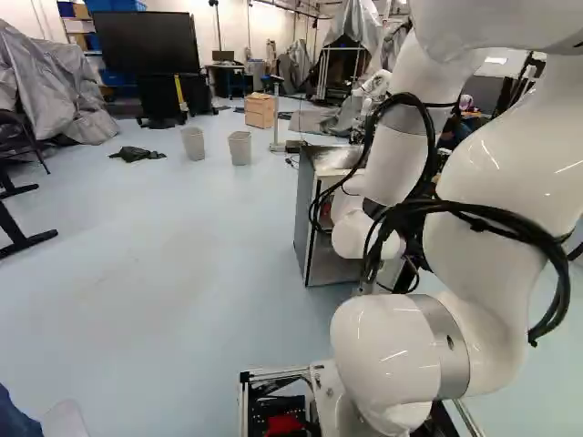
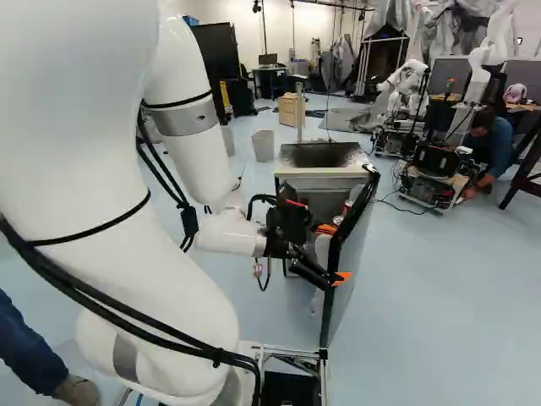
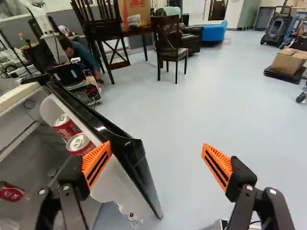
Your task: Grab a drink from the fridge
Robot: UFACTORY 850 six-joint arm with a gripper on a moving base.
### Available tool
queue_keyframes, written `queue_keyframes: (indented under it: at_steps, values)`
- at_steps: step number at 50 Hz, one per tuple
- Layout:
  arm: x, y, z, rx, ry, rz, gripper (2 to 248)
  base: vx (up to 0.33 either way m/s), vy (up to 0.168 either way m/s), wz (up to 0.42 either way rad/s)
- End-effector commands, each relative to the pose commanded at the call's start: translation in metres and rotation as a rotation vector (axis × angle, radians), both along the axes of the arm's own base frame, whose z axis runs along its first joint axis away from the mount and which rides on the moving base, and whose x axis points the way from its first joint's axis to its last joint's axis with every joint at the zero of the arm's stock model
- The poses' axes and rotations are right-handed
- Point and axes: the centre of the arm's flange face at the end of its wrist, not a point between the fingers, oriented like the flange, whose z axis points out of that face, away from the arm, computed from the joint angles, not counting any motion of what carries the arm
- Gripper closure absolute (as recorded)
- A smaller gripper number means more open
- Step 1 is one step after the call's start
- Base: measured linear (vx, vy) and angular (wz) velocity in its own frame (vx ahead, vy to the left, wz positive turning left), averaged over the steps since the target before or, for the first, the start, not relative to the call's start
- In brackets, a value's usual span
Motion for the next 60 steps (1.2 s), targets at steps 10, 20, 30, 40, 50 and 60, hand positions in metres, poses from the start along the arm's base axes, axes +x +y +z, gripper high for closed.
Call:
queue_keyframes:
  at_steps: [10,20,30,40,50,60]
  values:
    - [0.001,-0.017,0.0,-0.001,-0.004,-0.066,3,0.0,0.0,0.0]
    - [0.002,-0.035,0.0,-0.002,-0.008,-0.131,3,0.0,0.0,0.0]
    - [0.004,-0.054,0.0,-0.003,-0.014,-0.196,3,0.0,0.0,0.0]
    - [0.009,-0.075,0.0,-0.006,-0.023,-0.258,3,0.0,0.0,0.0]
    - [0.013,-0.097,0.0,-0.01,-0.033,-0.317,3,0.0,0.0,0.0]
    - [0.017,-0.119,0.0,-0.014,-0.044,-0.372,3,0.0,0.0,0.0]
